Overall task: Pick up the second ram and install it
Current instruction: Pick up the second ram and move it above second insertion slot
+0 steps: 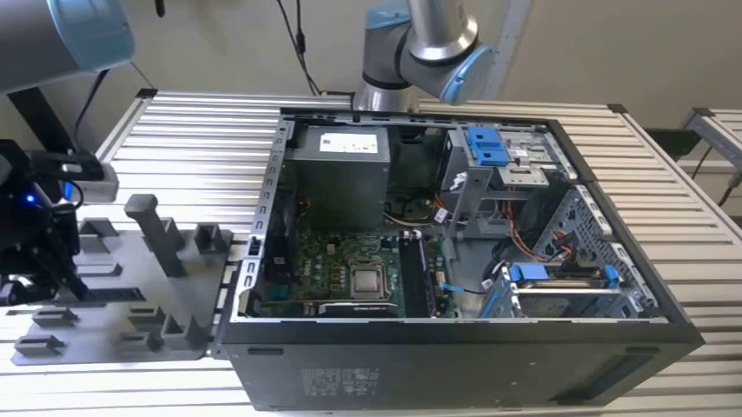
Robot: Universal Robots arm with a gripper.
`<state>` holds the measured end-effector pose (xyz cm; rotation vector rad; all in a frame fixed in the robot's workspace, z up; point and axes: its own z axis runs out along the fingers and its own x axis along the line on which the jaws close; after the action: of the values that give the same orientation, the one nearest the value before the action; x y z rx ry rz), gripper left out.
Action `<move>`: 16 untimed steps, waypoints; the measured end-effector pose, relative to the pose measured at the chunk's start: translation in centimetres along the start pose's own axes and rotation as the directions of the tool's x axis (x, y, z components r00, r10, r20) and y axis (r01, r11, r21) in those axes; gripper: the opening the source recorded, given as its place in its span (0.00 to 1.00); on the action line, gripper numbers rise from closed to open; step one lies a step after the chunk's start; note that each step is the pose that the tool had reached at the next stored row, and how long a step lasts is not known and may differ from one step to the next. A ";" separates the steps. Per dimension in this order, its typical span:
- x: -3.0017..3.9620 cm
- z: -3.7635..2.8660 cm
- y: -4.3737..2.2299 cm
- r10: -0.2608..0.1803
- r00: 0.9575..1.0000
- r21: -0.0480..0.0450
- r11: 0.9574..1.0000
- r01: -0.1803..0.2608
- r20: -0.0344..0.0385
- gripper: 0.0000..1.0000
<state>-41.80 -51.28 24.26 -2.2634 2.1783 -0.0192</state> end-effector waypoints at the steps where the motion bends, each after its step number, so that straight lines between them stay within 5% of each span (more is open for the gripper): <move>1: 0.00 -0.06 0.00 0.000 1.000 0.000 1.000 0.000 0.000 0.14; 16: 0.00 -0.60 0.00 0.000 1.000 0.000 1.000 0.000 0.000 0.14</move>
<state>-41.80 -51.28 24.86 -2.2633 2.1783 -0.0192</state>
